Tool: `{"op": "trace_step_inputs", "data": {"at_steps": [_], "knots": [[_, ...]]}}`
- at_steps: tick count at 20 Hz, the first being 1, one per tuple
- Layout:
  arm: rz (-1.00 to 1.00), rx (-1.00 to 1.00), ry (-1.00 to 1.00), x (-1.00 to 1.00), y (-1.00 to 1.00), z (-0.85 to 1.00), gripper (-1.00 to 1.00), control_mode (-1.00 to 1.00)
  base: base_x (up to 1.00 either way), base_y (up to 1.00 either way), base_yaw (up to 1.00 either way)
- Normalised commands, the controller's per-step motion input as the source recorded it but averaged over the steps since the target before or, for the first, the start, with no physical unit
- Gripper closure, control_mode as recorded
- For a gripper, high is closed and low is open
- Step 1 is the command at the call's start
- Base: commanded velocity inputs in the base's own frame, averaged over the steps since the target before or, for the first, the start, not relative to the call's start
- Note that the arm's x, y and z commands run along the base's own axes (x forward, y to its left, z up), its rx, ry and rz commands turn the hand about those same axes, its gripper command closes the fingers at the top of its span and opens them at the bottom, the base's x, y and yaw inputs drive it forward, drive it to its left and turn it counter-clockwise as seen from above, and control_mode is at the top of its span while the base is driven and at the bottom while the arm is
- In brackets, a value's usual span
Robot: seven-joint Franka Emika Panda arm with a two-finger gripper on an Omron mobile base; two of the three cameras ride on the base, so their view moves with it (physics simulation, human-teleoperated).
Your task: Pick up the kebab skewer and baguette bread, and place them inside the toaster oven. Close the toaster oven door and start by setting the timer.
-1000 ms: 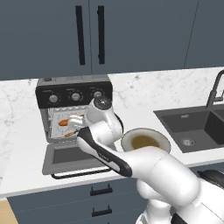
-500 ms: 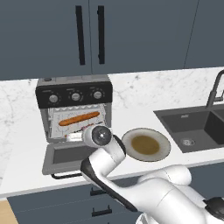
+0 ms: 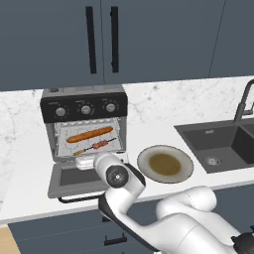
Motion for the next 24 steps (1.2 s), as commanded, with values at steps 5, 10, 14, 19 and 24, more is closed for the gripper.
{"op": "trace_step_inputs", "data": {"at_steps": [5, 10, 14, 19, 24], "knots": [[0.01, 0.00, 0.00, 0.01, 0.00, 0.00, -1.00, -1.00, 0.00, 0.00, 0.00], [0.00, 0.00, 0.00, 0.01, 0.00, 0.00, -1.00, -1.00, 0.00, 0.00, 0.00], [0.00, 0.00, 0.02, 0.00, 0.00, 0.00, -1.00, -1.00, 0.00, 0.00, 0.00], [0.00, 0.01, 0.08, 0.00, 0.00, 0.00, -1.00, -1.00, 0.00, 0.00, 0.00], [0.00, 0.02, 0.01, 0.07, 0.00, 0.00, -1.00, -1.00, 0.00, 0.00, 0.00]]}}
